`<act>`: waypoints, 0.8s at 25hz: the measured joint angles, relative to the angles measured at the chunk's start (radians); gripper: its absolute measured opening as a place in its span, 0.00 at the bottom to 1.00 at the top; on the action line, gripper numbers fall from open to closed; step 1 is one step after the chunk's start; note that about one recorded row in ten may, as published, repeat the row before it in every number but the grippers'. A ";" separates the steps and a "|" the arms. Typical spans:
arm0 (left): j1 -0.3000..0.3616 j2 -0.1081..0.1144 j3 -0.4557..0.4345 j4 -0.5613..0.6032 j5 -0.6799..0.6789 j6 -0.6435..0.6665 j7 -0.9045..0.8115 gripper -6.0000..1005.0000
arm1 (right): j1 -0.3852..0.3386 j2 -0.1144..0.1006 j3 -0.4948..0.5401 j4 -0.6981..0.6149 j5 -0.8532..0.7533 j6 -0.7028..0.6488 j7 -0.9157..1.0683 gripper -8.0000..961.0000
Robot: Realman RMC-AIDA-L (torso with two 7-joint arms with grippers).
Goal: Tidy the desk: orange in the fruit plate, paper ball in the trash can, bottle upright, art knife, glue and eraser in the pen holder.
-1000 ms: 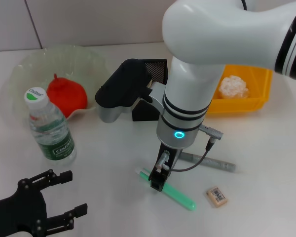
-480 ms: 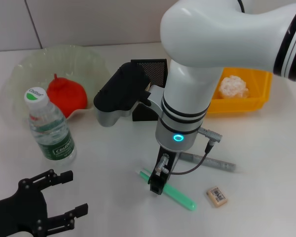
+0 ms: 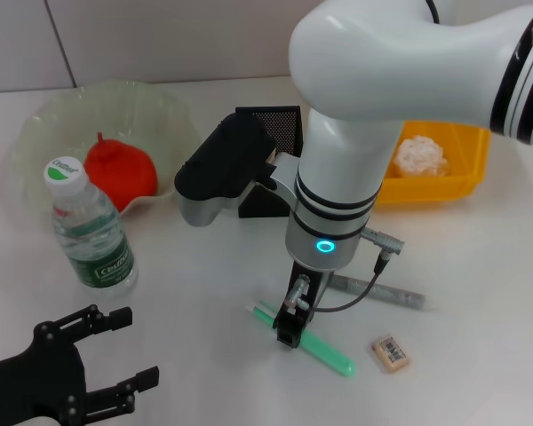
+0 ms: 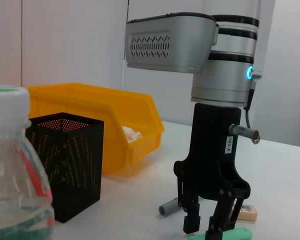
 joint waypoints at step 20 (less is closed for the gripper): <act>-0.006 -0.001 0.000 -0.009 -0.001 0.003 0.001 0.80 | 0.001 0.000 0.011 -0.007 -0.008 0.001 0.002 0.34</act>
